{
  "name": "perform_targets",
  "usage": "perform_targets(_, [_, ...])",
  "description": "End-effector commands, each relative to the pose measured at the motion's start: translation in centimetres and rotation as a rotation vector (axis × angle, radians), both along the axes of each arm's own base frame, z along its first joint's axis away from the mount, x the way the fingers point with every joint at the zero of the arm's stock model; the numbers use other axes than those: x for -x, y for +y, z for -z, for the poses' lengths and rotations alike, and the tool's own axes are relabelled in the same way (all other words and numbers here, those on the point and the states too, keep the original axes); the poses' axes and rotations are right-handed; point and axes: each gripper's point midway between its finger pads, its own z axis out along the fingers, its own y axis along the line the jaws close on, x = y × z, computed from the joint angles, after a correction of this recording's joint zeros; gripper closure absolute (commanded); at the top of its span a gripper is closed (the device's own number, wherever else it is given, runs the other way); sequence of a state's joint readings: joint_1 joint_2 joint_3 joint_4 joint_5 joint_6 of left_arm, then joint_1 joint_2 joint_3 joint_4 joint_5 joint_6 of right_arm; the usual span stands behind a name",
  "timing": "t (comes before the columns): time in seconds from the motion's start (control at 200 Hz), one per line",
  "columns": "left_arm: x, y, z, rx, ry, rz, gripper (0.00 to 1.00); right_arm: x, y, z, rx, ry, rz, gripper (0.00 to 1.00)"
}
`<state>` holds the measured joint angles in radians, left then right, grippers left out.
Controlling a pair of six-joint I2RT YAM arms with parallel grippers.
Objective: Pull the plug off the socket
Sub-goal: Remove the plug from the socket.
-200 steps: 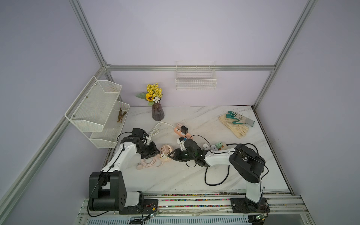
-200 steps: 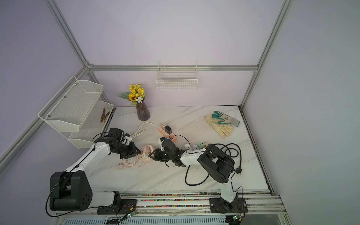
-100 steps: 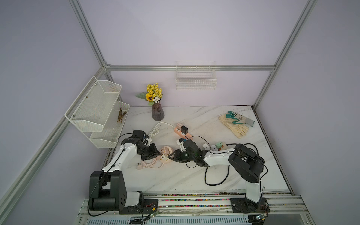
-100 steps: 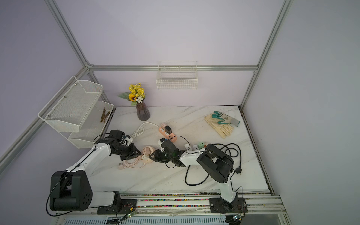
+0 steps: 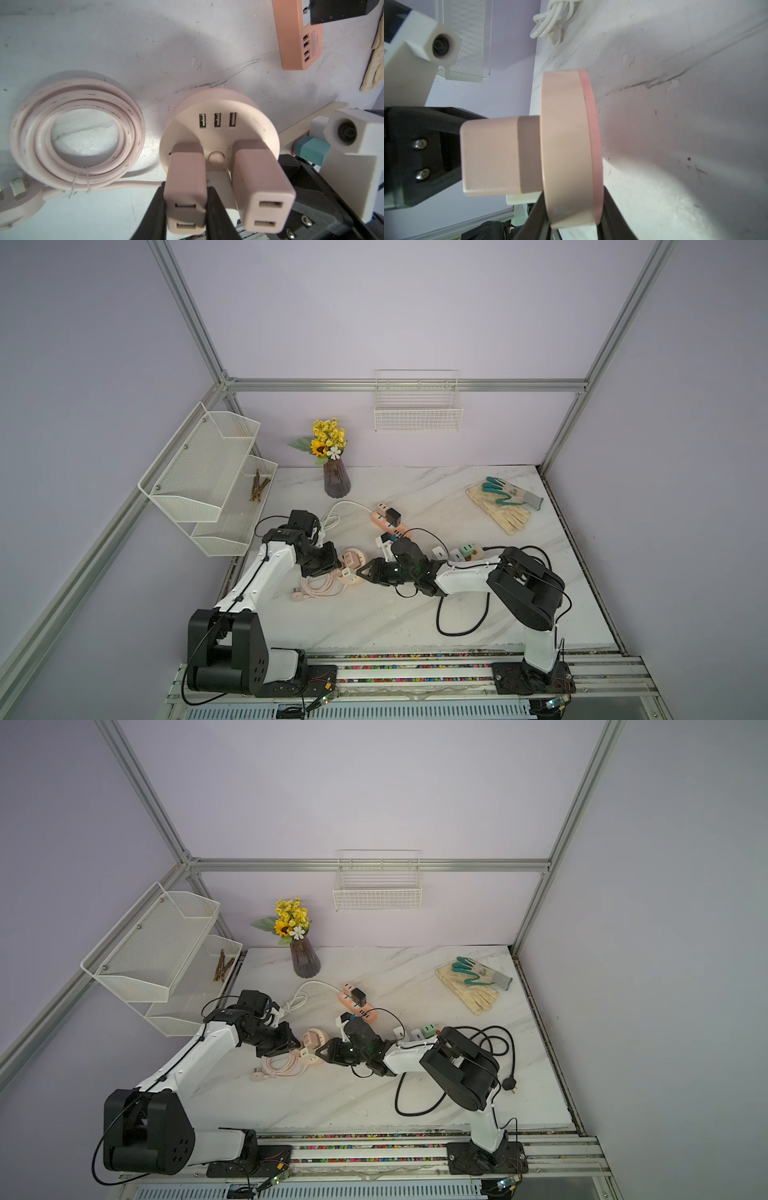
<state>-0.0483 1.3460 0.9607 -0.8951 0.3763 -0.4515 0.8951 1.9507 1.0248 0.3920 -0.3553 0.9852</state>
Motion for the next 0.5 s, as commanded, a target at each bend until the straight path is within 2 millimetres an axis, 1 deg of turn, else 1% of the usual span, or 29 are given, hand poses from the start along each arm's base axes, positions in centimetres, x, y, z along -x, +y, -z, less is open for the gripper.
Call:
perform_targets(0.0, [0.0, -1.9, -3.5, 0.243, -0.060, -0.047, 1.00, -0.3, -6.3, 9.4, 0.328, 0.125, 0.152, 1.00])
perform_targets(0.045, [-0.3, -2.0, -4.2, 0.300, -0.083, -0.067, 1.00, -0.2, -6.4, 9.4, 0.332, 0.126, 0.155, 1.00])
perform_targets(0.08, [-0.3, -1.8, -4.3, 0.287, -0.093, -0.076, 1.00, -0.2, -6.4, 9.4, 0.330, 0.127, 0.152, 1.00])
perform_targets(0.12, [-0.1, -0.7, -3.8, 0.169, -0.086, -0.084, 1.00, -0.1, -6.4, 9.5, 0.330, 0.130, 0.149, 1.00])
perform_targets(0.145, [0.0, 0.7, -3.6, 0.044, -0.086, -0.088, 1.00, -0.1, -6.4, 9.5, 0.330, 0.129, 0.150, 1.00])
perform_targets(0.155, [0.3, 0.8, -3.3, 0.002, -0.077, -0.071, 1.00, -0.1, -6.4, 9.5, 0.330, 0.129, 0.150, 1.00])
perform_targets(0.165, [0.1, 1.4, -3.4, -0.044, -0.080, -0.075, 1.00, -0.1, -6.4, 9.4, 0.327, 0.128, 0.150, 1.00])
perform_targets(0.195, [0.3, 1.7, -3.1, -0.118, -0.067, -0.051, 1.00, -0.1, -6.3, 9.3, 0.322, 0.126, 0.146, 1.00])
perform_targets(0.22, [0.4, 1.6, -3.0, -0.122, -0.051, -0.040, 1.00, -0.1, -6.2, 9.2, 0.316, 0.122, 0.141, 1.00])
perform_targets(0.29, [0.1, 1.0, -2.8, -0.048, -0.032, -0.044, 1.00, 0.0, -5.6, 8.8, 0.288, 0.111, 0.115, 1.00])
perform_targets(0.33, [-0.6, 1.0, -3.1, -0.017, -0.054, -0.062, 1.00, 0.1, -5.0, 8.5, 0.260, 0.109, 0.095, 1.00])
perform_targets(0.365, [-1.6, 1.3, -3.7, 0.000, -0.095, -0.078, 1.00, 0.2, -4.5, 8.2, 0.231, 0.108, 0.073, 1.00])
perform_targets(0.41, [-3.1, 2.0, -4.3, 0.001, -0.139, -0.115, 1.00, 0.3, -3.8, 8.0, 0.201, 0.112, 0.053, 1.00])
perform_targets(0.495, [-6.2, 3.5, -5.4, 0.023, -0.216, -0.181, 1.00, 0.5, -3.3, 8.1, 0.189, 0.126, 0.037, 1.00])
